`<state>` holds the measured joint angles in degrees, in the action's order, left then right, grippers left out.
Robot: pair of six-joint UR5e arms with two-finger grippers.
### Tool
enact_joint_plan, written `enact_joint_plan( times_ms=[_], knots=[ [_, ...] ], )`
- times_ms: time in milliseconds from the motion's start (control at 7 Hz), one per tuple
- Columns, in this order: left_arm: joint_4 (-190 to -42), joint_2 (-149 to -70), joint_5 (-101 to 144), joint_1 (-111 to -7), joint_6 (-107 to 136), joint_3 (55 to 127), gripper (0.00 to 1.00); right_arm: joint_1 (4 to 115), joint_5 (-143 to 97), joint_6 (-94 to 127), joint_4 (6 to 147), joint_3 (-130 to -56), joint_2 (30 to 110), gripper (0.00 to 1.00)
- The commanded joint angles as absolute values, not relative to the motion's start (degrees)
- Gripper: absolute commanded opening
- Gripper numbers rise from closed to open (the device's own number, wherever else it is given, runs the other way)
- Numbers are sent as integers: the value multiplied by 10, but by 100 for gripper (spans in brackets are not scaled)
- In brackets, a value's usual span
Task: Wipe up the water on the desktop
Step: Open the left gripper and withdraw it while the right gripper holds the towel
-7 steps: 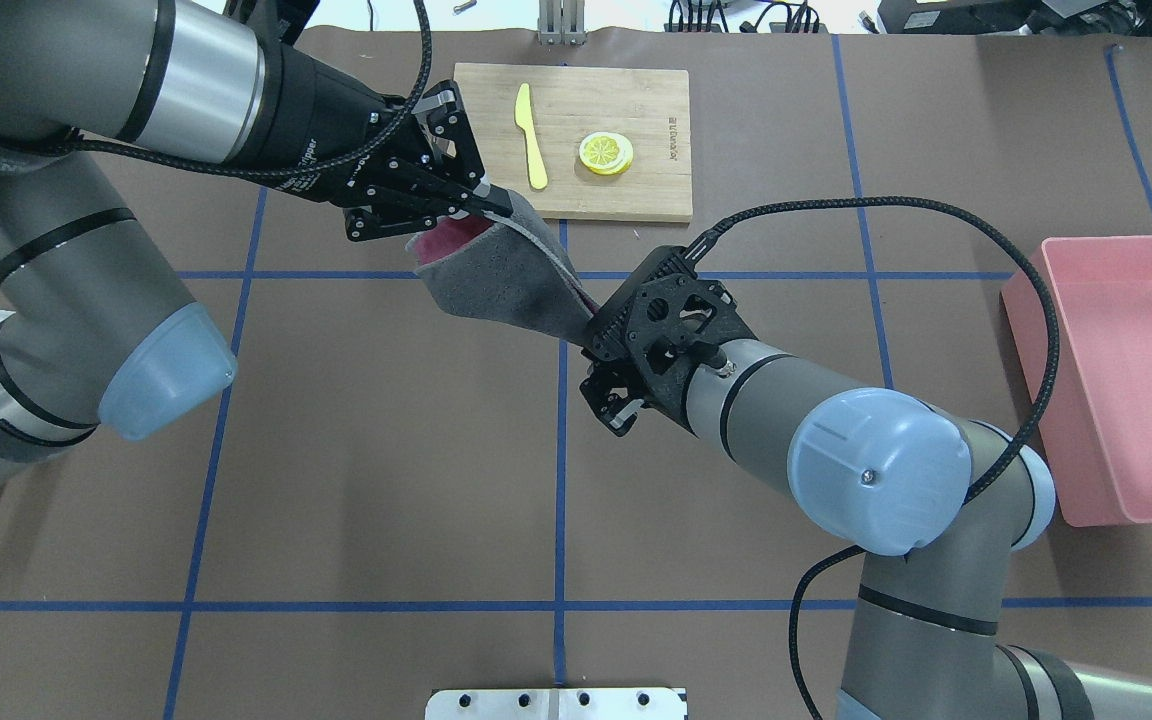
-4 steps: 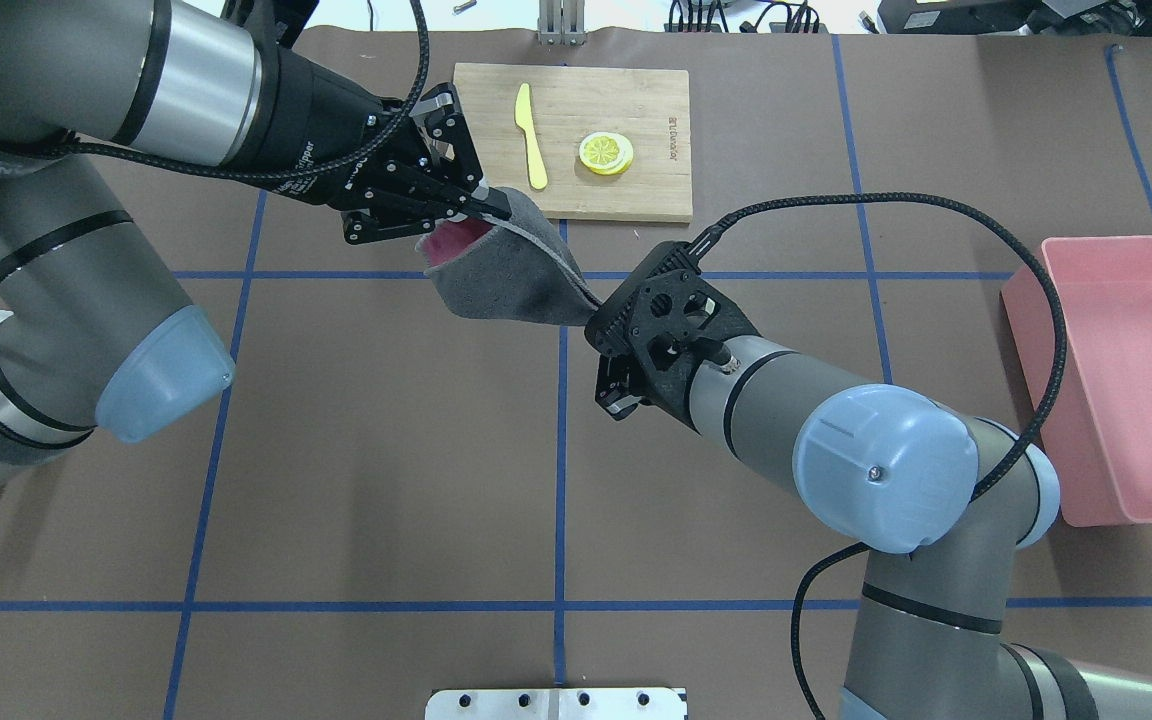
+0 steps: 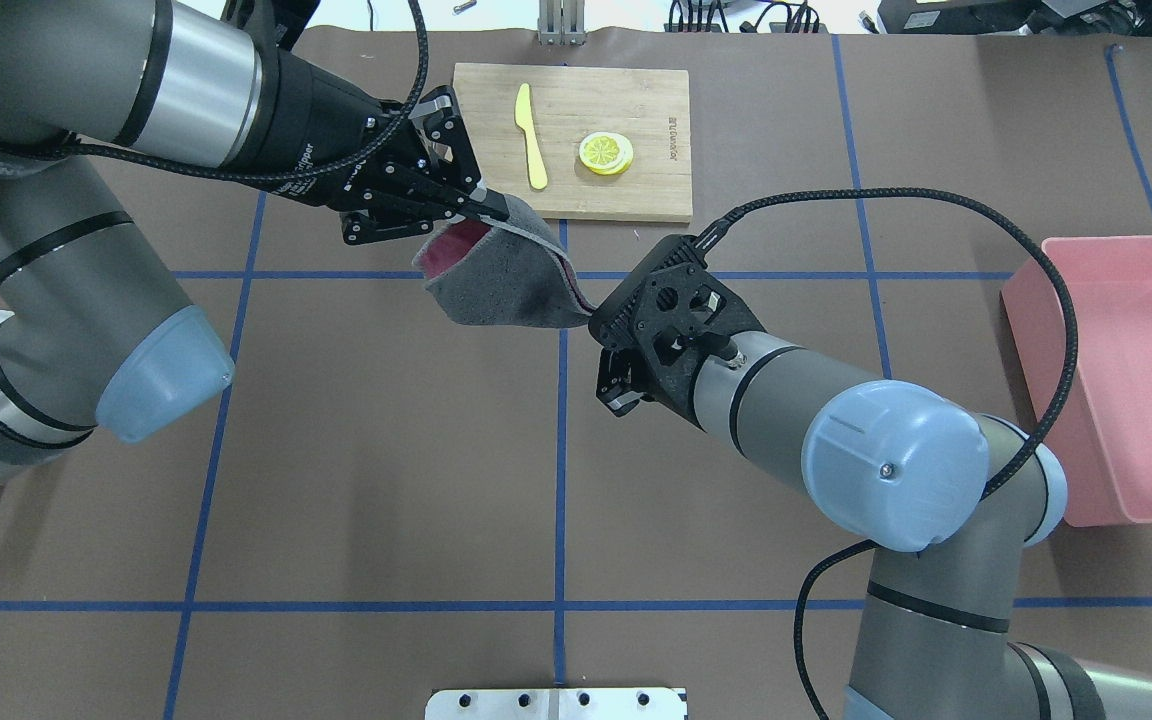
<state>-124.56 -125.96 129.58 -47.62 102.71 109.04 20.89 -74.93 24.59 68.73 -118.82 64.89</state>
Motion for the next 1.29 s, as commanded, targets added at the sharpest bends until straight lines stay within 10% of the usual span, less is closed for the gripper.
enact_joint_plan(
  times_ms=[0,1143],
  knots=[
    [-1242,-1230,1297,-503,957,1087,99,211,-750,246,688,-1194,651,0],
    [-1223,-1025,1422,-781,434,1038,98,309,-801,403,813,-1194,660,0]
  ],
)
